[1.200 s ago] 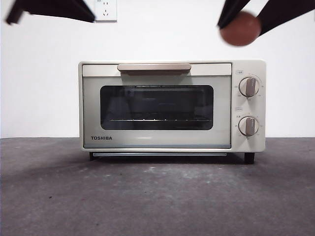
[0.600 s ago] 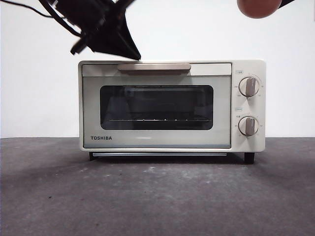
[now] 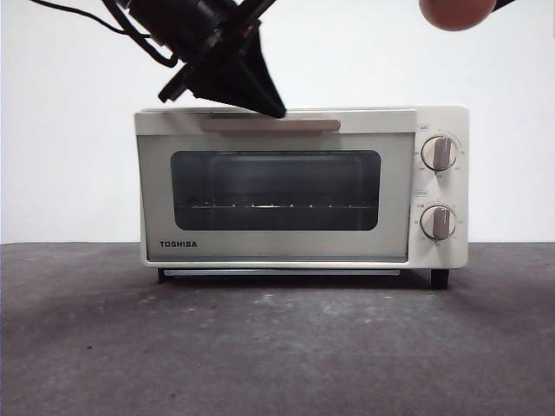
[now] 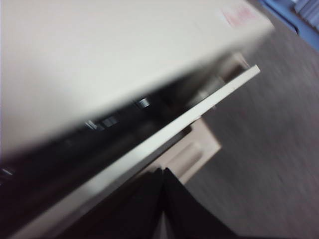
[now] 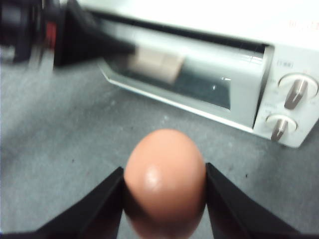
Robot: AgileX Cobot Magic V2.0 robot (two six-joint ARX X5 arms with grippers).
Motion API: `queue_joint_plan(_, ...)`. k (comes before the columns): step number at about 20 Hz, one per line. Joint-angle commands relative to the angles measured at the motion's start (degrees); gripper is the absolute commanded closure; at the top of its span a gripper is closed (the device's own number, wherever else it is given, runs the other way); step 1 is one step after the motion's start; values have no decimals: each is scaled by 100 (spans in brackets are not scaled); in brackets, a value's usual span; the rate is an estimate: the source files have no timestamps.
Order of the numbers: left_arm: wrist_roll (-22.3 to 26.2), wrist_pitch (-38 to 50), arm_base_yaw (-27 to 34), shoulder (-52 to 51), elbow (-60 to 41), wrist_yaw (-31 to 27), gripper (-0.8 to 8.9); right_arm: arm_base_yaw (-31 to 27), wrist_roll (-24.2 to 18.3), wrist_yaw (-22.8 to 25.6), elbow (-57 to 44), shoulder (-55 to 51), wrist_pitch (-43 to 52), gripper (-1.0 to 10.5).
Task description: Eggoven
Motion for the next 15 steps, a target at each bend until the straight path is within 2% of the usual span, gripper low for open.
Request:
queue_joint_plan(1, 136, -601, -282, 203, -46, -52, 808, 46, -74, 9, 70, 20, 142, 944)
queue_joint_plan(4, 111, -992, -588, 155, -46, 398, 808, 35, -72, 37, 70, 22, 142, 944)
queue_joint_plan(8, -63, -1152, -833, -199, -46, 466, 808, -109, -61, 4, 70, 50, 140, 944)
queue_joint_plan(11, -83, -1172, -776, -610, -46, 463, 808, -219, -26, -28, 70, 192, 190, 944)
queue_joint_plan(15, -90, -1283, -415, -1158, -114, 459, 808, -361, -28, -442, 70, 673, 529, 944)
